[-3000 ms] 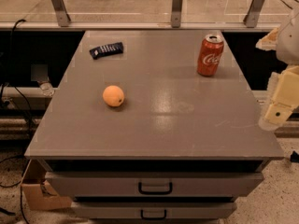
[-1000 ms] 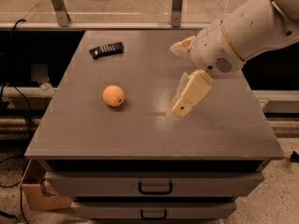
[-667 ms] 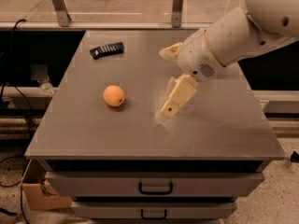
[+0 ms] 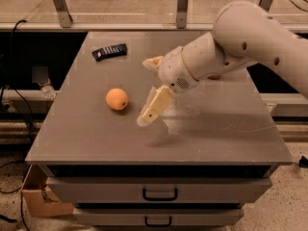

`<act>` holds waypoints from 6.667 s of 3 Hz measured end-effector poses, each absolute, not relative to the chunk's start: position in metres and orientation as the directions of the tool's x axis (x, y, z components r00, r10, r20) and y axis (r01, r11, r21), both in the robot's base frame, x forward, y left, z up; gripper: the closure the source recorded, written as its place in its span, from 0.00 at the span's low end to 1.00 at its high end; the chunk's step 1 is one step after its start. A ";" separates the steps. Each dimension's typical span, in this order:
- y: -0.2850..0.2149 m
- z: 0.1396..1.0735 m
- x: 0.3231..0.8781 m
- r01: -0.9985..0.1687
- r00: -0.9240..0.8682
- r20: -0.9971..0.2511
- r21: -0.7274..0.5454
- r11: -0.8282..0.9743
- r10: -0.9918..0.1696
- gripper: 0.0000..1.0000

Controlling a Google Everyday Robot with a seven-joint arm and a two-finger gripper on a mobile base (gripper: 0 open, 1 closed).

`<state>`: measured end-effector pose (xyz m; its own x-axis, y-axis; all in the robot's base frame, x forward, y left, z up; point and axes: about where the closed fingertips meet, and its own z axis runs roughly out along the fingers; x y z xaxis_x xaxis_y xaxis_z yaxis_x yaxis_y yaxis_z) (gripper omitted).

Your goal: Move orange near rxbar blueberry

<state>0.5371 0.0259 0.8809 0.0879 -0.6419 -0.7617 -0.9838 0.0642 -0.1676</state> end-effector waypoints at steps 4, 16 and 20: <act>0.083 0.843 0.552 -0.993 0.090 -0.818 -0.116 0.010 -0.568 0.18; 0.059 0.850 0.790 -0.861 -0.186 -0.832 -0.117 0.494 -0.522 1.00; 0.077 0.836 0.794 -0.873 -0.207 -0.829 -0.084 0.481 -0.520 0.36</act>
Offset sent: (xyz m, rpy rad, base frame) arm 0.0171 0.0528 -0.0369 0.0870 0.0316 0.0544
